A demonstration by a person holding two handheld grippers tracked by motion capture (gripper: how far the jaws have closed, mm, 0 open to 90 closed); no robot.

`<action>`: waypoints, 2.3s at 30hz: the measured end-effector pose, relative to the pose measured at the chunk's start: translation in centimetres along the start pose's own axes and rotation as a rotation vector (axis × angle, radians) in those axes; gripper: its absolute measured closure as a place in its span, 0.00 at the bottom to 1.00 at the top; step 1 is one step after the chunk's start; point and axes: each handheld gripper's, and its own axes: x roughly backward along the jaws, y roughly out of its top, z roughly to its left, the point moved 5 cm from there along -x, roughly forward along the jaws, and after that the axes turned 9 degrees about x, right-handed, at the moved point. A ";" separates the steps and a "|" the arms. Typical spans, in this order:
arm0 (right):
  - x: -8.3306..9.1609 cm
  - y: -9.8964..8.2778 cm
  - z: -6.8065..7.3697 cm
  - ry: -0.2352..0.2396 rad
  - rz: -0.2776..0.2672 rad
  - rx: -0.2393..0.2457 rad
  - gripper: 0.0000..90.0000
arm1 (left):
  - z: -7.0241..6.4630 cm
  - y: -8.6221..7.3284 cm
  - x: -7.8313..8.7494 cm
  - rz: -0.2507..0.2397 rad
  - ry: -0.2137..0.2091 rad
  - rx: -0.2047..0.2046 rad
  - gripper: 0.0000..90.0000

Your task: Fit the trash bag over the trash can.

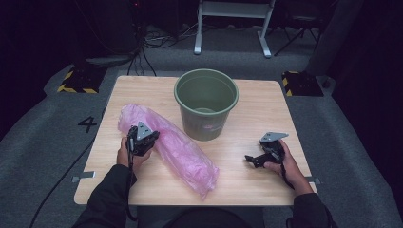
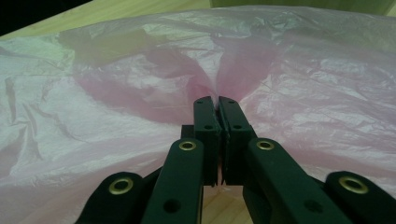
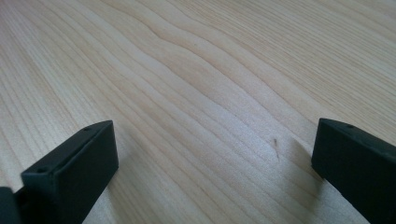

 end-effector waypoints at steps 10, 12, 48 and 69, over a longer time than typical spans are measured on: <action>0.0 0.0 0.0 -0.002 0.001 -0.003 0.01 | -0.3 1.3 1.2 -0.064 -0.009 -0.006 0.97; 0.1 0.0 0.0 -0.003 0.002 -0.005 0.01 | -0.4 1.6 1.6 -0.085 -0.014 -0.009 0.97; 0.3 -0.3 0.1 -0.008 0.002 -0.011 0.01 | -2.2 6.2 7.1 -0.304 -0.020 -0.081 0.97; 0.3 -0.3 0.2 -0.014 0.002 -0.016 0.01 | -2.5 9.4 11.1 -0.413 -0.093 -0.109 0.97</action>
